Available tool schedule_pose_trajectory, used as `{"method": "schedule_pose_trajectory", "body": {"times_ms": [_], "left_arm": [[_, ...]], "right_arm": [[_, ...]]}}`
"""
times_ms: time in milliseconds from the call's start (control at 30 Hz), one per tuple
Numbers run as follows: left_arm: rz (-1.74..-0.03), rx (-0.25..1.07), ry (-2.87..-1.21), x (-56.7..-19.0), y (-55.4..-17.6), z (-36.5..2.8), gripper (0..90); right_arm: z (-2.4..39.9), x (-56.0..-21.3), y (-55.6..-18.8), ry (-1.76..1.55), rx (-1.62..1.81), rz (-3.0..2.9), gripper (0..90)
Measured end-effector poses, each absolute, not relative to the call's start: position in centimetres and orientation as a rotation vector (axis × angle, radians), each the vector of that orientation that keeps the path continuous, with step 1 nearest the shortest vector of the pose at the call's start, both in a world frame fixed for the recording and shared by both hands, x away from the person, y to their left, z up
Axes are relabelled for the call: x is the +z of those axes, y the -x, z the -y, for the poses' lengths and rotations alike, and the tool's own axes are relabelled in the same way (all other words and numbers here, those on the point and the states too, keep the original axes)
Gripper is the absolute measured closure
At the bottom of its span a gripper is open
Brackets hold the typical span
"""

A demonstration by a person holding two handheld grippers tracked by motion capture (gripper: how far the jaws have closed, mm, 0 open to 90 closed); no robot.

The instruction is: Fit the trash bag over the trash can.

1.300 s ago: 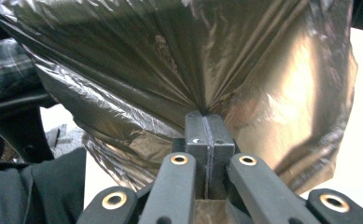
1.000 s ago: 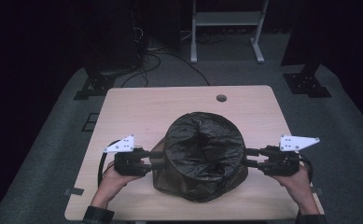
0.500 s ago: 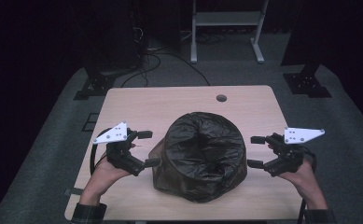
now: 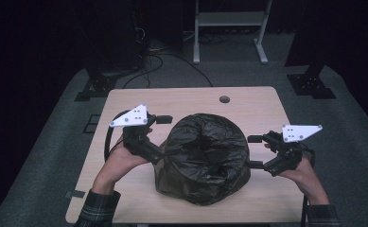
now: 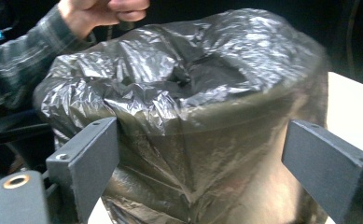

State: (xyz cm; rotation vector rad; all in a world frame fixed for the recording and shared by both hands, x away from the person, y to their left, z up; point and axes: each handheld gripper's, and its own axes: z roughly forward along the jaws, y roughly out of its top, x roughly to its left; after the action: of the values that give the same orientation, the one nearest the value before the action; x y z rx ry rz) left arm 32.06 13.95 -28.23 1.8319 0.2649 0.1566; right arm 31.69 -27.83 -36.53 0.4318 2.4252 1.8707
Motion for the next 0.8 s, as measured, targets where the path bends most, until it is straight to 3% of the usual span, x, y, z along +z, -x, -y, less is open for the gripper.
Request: {"method": "schedule_pose_trajectory", "body": {"times_ms": [800], "left_arm": [[-0.246,0.149,-1.917,-27.0,-34.2,-10.5,0.0]], "right_arm": [[22.8,-36.6,-32.4,-0.324,1.768,-2.502,10.0]]}}
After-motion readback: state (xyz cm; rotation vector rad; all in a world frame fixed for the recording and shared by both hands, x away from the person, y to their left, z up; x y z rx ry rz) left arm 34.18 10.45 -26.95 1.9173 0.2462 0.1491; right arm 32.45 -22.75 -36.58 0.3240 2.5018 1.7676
